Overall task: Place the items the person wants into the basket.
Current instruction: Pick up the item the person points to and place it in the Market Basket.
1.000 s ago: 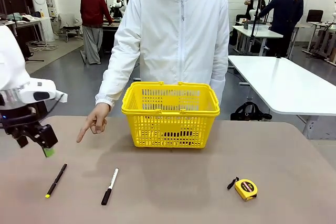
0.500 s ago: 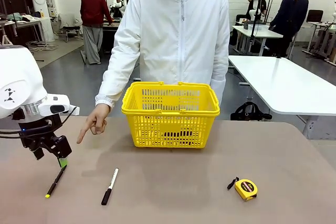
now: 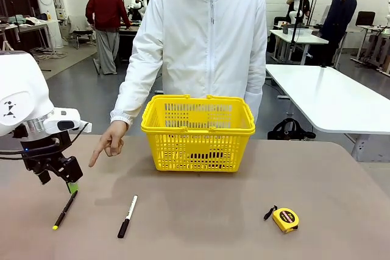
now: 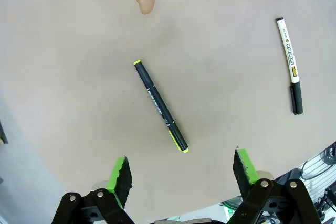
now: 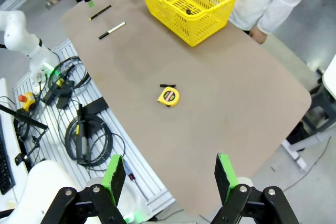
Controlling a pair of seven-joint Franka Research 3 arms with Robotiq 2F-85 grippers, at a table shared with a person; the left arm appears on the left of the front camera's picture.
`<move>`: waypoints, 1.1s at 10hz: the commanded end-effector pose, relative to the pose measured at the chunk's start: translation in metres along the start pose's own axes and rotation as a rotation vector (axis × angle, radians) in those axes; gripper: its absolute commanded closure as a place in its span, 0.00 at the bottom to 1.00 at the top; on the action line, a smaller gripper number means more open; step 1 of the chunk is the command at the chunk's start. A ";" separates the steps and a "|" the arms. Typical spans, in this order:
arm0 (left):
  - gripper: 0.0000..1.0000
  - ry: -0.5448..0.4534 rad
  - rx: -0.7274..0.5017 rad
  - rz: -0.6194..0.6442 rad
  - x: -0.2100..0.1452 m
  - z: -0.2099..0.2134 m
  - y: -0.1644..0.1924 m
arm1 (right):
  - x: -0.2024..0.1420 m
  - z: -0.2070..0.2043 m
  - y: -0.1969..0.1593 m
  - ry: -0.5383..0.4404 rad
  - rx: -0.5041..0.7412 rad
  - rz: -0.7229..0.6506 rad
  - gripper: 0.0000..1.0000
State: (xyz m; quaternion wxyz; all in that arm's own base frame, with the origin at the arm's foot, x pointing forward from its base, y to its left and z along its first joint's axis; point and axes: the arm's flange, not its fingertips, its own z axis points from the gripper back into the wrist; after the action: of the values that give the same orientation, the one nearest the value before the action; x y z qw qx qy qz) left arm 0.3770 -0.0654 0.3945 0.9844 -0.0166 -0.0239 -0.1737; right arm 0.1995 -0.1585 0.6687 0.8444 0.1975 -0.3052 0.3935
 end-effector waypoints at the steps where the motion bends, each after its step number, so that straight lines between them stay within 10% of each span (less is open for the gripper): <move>1: 0.00 0.015 0.049 0.061 -0.002 -0.021 -0.009 | 0.001 0.000 0.000 -0.022 0.023 0.015 0.11; 4: 0.00 0.032 0.133 0.319 -0.006 -0.064 -0.026 | 0.001 0.000 0.000 -0.022 0.023 0.015 0.11; 11: 0.00 0.046 0.093 0.295 -0.021 -0.094 -0.007 | 0.001 0.000 0.000 -0.022 0.023 0.015 0.11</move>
State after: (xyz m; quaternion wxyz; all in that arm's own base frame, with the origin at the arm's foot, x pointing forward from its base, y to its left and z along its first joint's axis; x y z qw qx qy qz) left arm 0.3946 -0.0908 0.3167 0.9990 0.0404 0.0043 -0.0185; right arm 0.1996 -0.1584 0.6687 0.8444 0.1974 -0.3051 0.3936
